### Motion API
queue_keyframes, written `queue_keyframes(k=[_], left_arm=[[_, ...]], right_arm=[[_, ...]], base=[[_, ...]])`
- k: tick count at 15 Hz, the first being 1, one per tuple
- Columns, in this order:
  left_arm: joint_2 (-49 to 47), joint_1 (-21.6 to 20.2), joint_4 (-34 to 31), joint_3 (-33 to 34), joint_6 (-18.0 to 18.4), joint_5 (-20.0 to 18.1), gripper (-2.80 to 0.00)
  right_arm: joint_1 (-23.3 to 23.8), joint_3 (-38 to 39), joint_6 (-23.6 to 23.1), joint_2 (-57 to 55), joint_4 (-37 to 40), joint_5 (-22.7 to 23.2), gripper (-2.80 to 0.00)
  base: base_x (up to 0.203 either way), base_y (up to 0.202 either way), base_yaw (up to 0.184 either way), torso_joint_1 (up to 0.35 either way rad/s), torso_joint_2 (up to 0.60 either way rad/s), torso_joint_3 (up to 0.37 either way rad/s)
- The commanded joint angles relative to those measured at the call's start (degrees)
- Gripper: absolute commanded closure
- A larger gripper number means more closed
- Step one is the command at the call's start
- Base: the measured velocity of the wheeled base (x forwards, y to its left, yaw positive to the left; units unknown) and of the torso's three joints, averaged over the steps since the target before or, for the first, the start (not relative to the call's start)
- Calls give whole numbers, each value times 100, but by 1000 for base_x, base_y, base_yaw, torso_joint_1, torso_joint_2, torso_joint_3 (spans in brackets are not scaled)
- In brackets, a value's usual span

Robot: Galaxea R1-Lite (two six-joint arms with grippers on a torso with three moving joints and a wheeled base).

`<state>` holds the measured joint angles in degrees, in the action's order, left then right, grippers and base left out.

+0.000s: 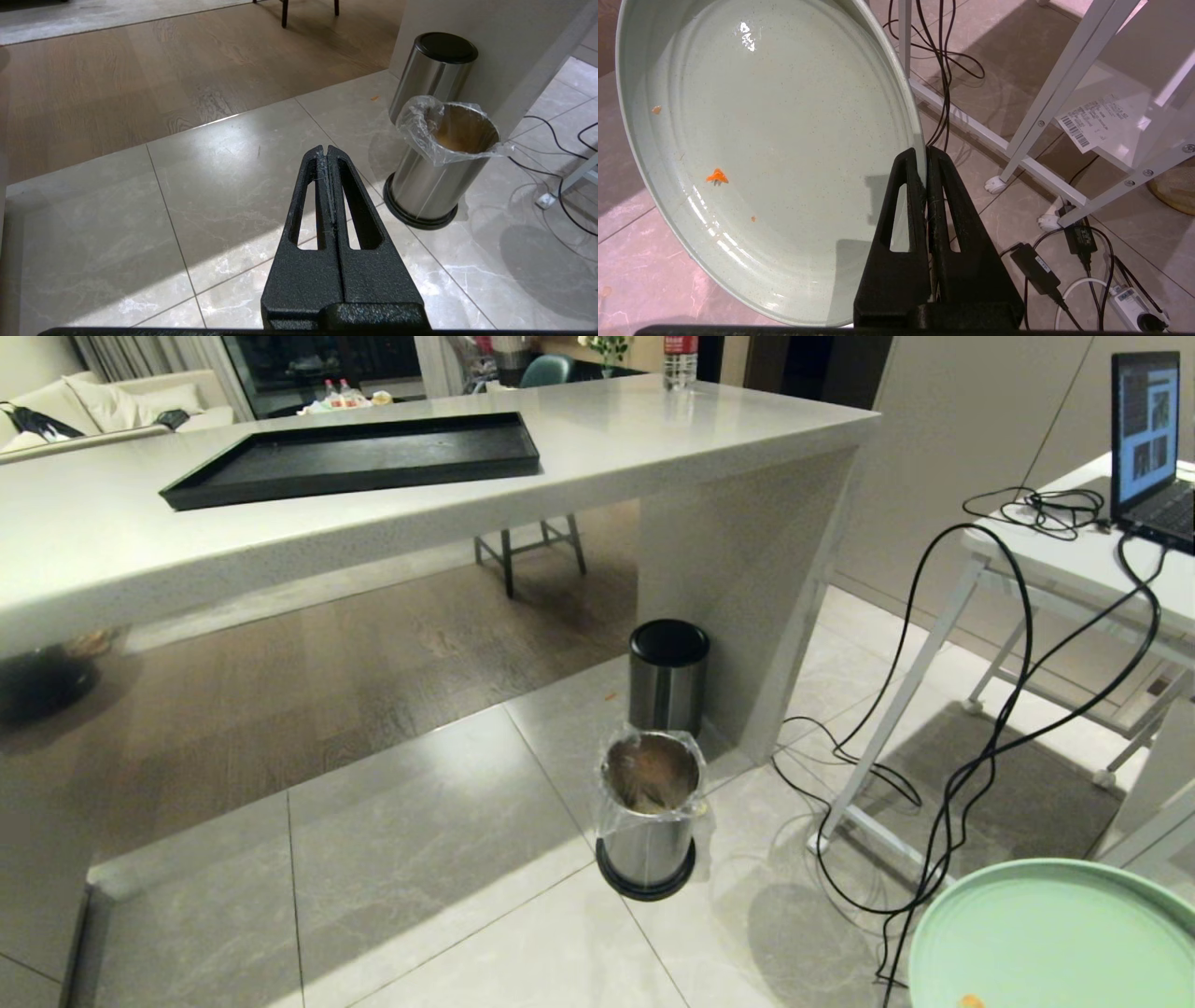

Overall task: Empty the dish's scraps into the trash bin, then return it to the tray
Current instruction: Put the plate back to the table

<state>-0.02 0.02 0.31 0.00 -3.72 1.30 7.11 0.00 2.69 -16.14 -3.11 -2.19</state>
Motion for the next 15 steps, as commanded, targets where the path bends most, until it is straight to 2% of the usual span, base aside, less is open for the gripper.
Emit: queue_keyframes(k=[1, 15], left_arm=[[-6, 0, 4, 0, -6, 2, 0], [-6, -2, 4, 0, 3, 2, 0]], right_arm=[[1, 0, 3, -12, -6, 0, 0], [1, 0, -2, -12, -6, 0, 0]], base=[[0, 0, 0, 0, 0, 0], [0, 0, 0, 0, 0, 0]])
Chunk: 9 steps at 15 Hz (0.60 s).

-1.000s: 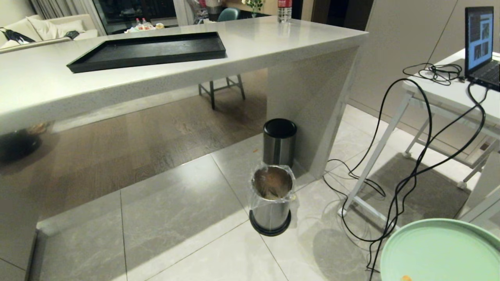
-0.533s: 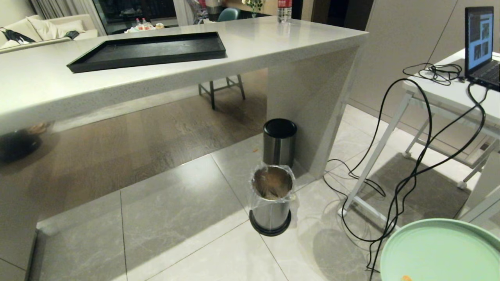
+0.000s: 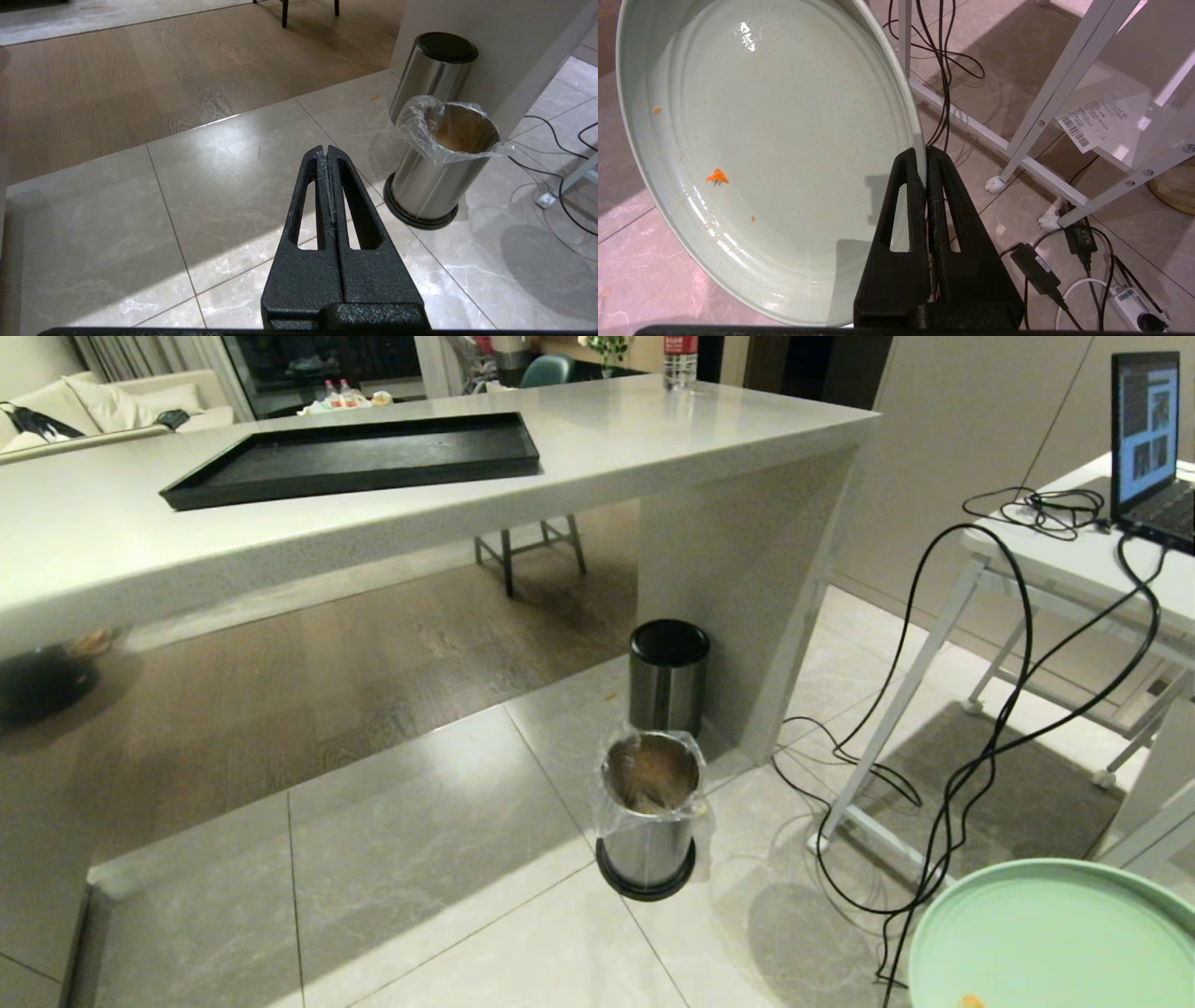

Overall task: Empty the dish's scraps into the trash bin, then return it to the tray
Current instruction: Put the plate back to the table

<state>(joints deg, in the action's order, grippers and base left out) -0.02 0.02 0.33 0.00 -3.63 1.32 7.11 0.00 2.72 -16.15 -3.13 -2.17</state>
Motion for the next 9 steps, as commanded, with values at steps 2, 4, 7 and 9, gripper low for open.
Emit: queue_keyframes(k=[2, 4, 7, 9], left_arm=[[-6, 6, 2, 0, -6, 0, 0], [-6, -2, 2, 0, -6, 0, 0], [-6, 1, 2, 0, -6, 0, 0], [-6, -1, 2, 0, -6, 0, 0]], right_arm=[[1, 0, -8, -11, -3, -2, 0], [1, 0, -8, -11, -3, -2, 0], [1, 0, -8, -11, -3, -2, 0], [1, 0, -17, -11, -3, -2, 0]], base=[[0, 0, 0, 0, 0, 0], [0, 0, 0, 0, 0, 0], [0, 0, 0, 0, 0, 0], [0, 0, 0, 0, 0, 0]])
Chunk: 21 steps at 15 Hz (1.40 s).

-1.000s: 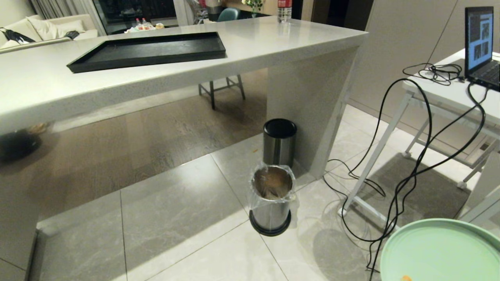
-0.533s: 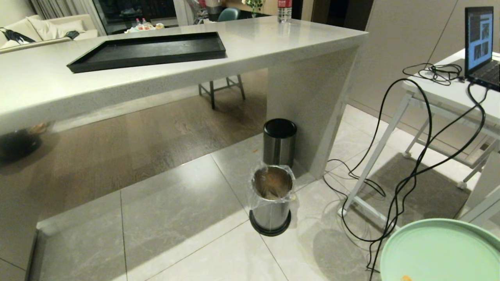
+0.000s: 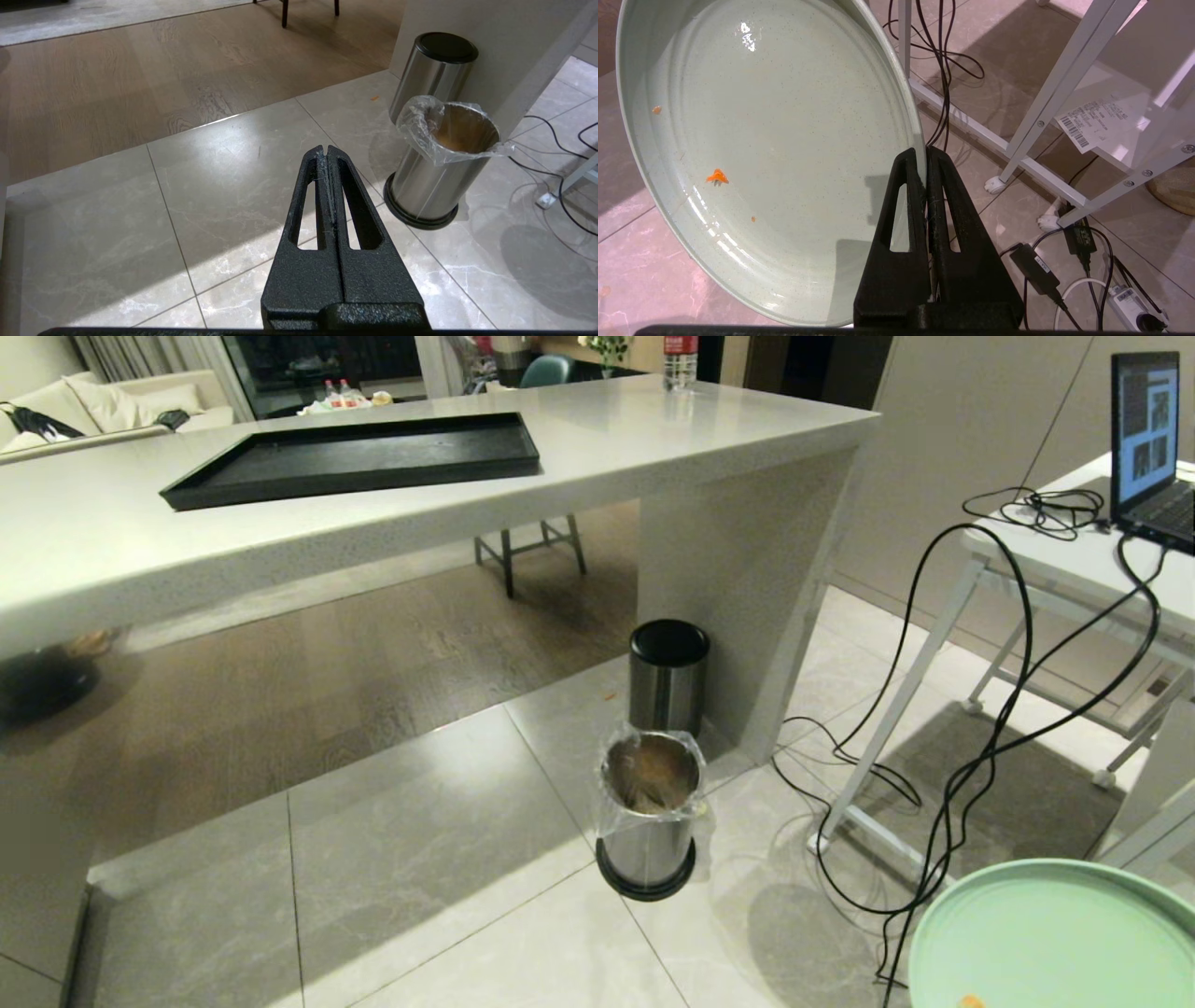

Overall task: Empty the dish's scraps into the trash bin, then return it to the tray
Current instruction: Put the plate back to the table

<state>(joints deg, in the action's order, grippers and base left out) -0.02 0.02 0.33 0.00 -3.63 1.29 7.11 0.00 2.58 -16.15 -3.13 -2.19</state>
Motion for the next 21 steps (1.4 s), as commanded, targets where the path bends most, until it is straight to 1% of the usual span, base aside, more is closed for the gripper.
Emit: queue_keyframes(k=[1, 10, 21], left_arm=[[-6, -2, 2, 0, -6, 3, 0], [-6, 6, 2, 0, -6, 3, 0], [-6, -2, 2, 0, -6, 3, 0]], right_arm=[[1, 0, -12, -11, -3, 0, 0], [1, 0, -4, -11, -3, 0, 0], [1, 0, 5, -11, -3, 0, 0]], base=[[0, 0, 0, 0, 0, 0], [0, -2, 7, 0, 0, 0], [1, -10, 168, 3, 1, 1]])
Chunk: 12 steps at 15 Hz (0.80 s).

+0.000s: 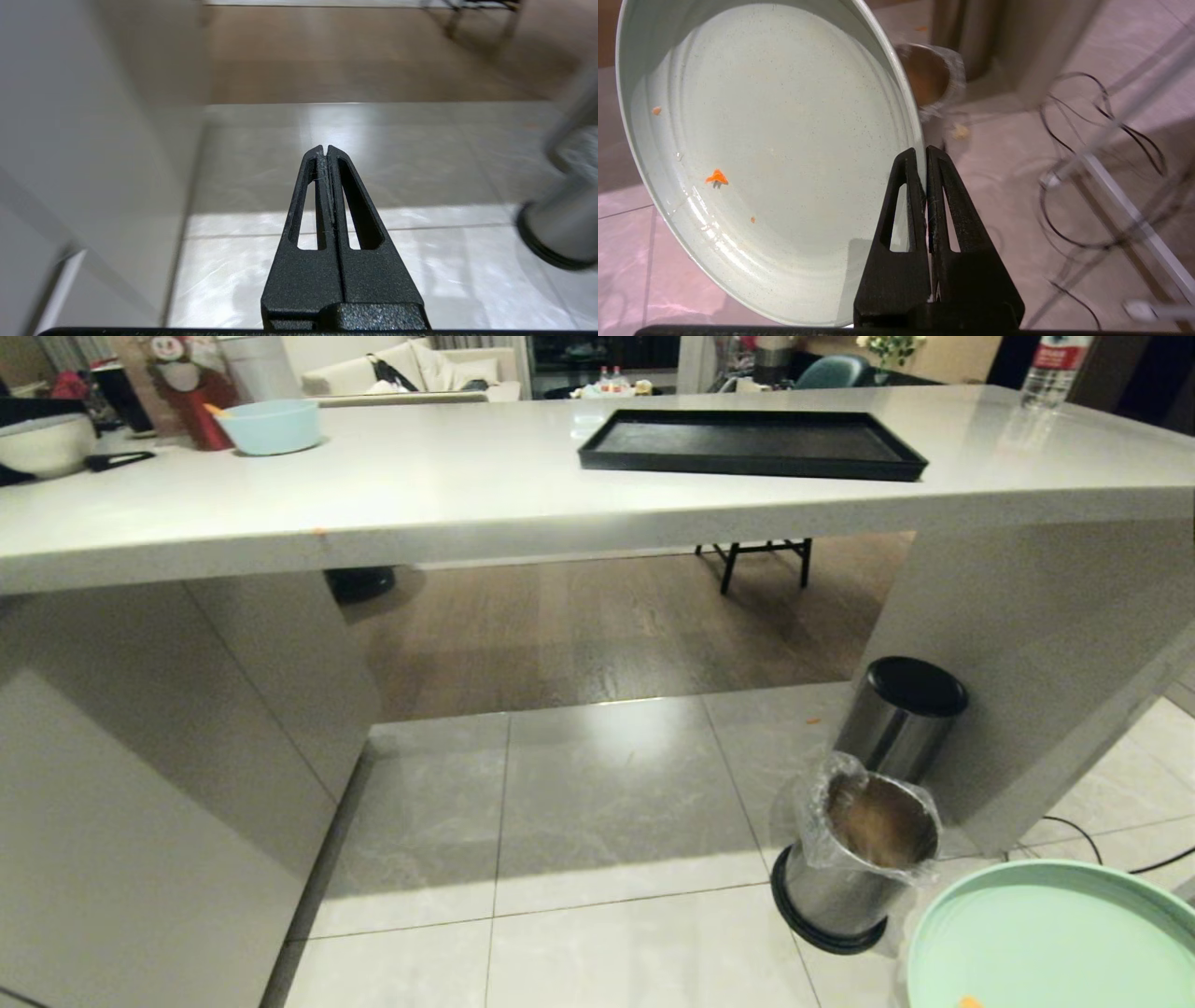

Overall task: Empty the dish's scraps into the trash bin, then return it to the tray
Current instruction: Put the plate back to the table

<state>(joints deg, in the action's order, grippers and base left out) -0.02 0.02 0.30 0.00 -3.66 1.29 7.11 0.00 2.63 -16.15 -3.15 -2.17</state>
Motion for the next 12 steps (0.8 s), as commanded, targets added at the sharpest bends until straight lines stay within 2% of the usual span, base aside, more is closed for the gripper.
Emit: queue_keyframes(k=[1, 2, 12], left_arm=[[-6, -2, 5, 0, -3, 3, 0], [-6, -2, 5, 0, -3, 3, 0], [-6, -2, 5, 0, -3, 3, 0]], right_arm=[[1, 0, 0, -11, -1, -3, 0], [1, 0, 9, -11, -1, -3, 0], [1, 0, 9, -11, -1, 0, 0]], base=[[3, -10, 148, 2, 2, 2], [-2, -3, 113, -1, 2, 2], [0, 0, 0, 0, 0, 0]])
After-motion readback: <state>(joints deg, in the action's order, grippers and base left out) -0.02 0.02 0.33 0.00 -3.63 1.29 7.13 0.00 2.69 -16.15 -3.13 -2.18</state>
